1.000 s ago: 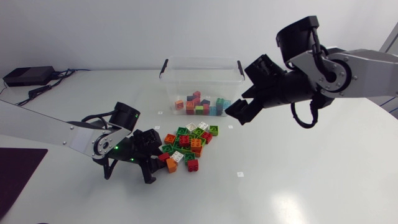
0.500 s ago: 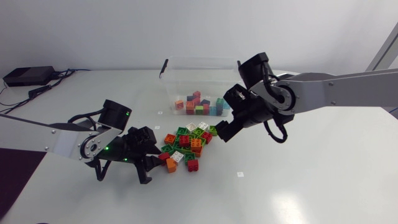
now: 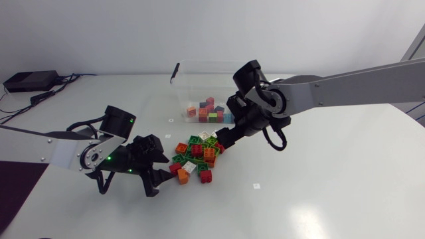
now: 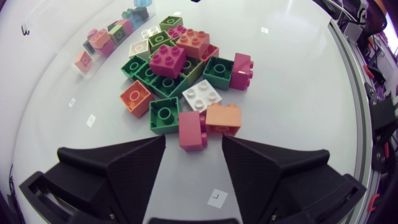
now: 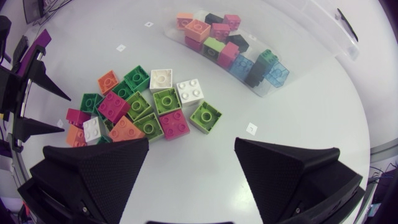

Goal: Place the duplo bricks in the container

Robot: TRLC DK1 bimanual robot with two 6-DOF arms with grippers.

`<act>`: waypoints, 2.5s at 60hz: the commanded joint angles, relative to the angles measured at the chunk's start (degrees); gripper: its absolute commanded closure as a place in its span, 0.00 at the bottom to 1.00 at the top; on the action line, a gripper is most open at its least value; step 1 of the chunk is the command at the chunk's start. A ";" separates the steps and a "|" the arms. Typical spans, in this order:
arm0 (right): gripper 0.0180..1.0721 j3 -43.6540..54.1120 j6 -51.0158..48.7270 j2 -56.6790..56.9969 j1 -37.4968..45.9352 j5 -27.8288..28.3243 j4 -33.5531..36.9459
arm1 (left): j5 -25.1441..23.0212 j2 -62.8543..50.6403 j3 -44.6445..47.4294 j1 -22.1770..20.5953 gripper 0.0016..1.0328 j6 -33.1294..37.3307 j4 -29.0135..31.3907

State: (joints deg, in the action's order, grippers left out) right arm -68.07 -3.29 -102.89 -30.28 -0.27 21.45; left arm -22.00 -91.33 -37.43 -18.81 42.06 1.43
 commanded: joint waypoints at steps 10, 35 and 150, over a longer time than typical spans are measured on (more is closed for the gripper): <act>0.05 -0.92 1.62 -1.43 -0.13 0.01 1.40 | 0.03 -3.33 -1.77 0.88 0.11 0.12 0.50; 0.05 -2.15 3.99 -4.07 -1.09 1.24 3.33 | -0.50 -9.57 -5.46 1.49 0.37 -0.84 -0.20; 0.08 -25.35 18.49 -21.74 2.07 -5.70 18.36 | -8.24 13.02 3.24 10.28 0.75 7.07 13.60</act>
State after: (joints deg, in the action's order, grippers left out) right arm -91.48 13.50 -122.41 -28.10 -5.45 38.26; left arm -29.21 -81.28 -35.33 -9.43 47.22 13.78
